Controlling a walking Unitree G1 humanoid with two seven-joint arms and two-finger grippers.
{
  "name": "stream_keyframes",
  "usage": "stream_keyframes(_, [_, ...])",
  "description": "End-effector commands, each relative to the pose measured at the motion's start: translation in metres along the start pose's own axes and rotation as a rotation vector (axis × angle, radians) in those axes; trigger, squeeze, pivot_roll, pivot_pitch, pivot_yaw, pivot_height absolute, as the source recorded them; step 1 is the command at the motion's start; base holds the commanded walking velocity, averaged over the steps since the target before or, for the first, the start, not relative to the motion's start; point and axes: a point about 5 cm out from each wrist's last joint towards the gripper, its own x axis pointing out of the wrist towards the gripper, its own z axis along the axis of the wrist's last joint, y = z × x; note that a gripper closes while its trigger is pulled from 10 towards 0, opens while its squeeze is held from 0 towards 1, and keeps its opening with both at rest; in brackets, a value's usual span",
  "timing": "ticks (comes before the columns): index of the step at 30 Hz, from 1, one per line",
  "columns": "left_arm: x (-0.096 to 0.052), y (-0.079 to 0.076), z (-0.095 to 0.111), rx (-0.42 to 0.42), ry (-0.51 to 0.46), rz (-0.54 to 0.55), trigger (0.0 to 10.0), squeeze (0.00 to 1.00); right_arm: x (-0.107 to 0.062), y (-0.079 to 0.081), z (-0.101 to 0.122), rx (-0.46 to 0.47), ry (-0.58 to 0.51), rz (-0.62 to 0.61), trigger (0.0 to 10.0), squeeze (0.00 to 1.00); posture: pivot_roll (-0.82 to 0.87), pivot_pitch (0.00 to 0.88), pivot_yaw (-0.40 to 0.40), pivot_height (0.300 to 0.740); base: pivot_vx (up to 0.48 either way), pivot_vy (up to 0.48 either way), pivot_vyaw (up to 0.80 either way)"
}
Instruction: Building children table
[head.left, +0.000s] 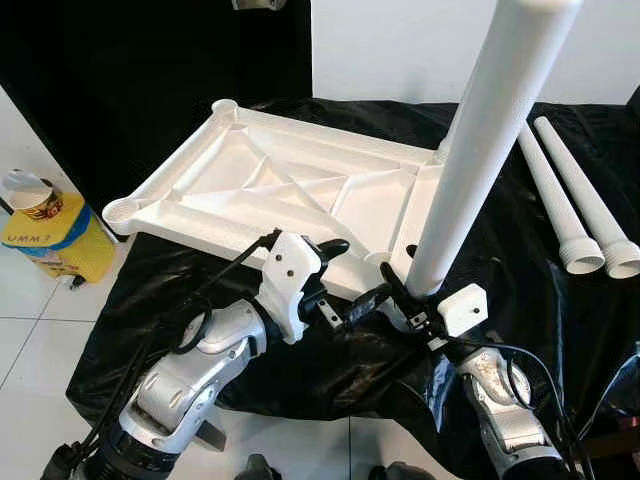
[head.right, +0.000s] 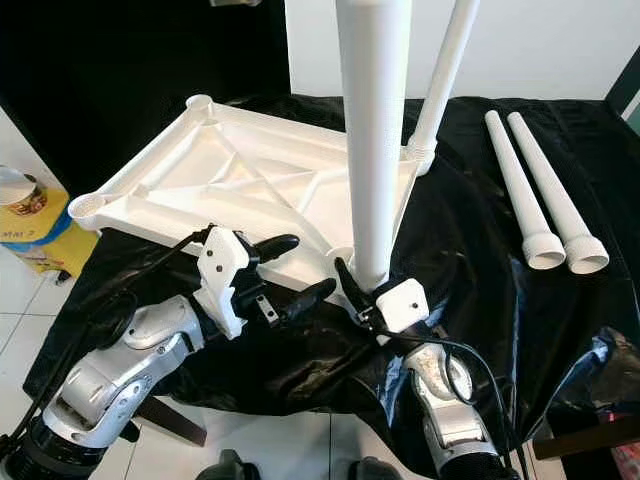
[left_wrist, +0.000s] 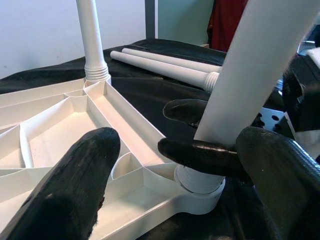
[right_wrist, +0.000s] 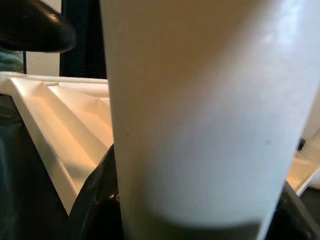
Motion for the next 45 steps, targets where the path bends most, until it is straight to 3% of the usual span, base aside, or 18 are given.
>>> stream_keyframes(1, [-0.002,-0.004,0.002,0.008,0.009,-0.085,10.0,0.0,-0.012,0.006,-0.027,0.134,0.183,-0.021,10.0,0.0,0.05,0.11,0.012,0.74,0.0,0.0,0.0])
stream_keyframes(5, [-0.002,-0.004,0.002,0.007,0.011,-0.084,10.0,0.0,-0.01,0.006,-0.031,0.183,0.246,-0.072,10.0,0.0,0.05,0.111,0.01,0.74,0.0,0.0,0.0])
stream_keyframes(21, [-0.003,-0.005,0.002,0.003,0.012,-0.083,10.0,0.0,-0.01,-0.007,-0.039,0.2,0.335,-0.201,10.0,0.0,0.05,0.105,0.008,0.74,0.0,0.0,0.0])
stream_keyframes(29, [-0.002,-0.005,0.001,0.004,0.011,-0.088,10.0,0.0,-0.008,-0.011,-0.042,0.186,0.395,-0.368,10.0,0.0,0.05,0.091,0.006,0.74,0.0,0.0,0.0])
stream_keyframes(33, [-0.002,-0.006,0.001,0.006,0.012,-0.088,10.0,0.0,-0.009,-0.011,-0.038,0.15,0.368,-0.442,10.0,0.0,0.05,0.084,0.005,0.74,0.0,0.0,0.0])
stream_keyframes(45, [-0.002,-0.005,0.001,0.011,0.012,-0.089,10.0,0.0,-0.017,-0.01,-0.026,0.092,0.264,-0.418,10.0,0.0,0.05,0.073,0.009,0.74,0.0,0.0,0.0])
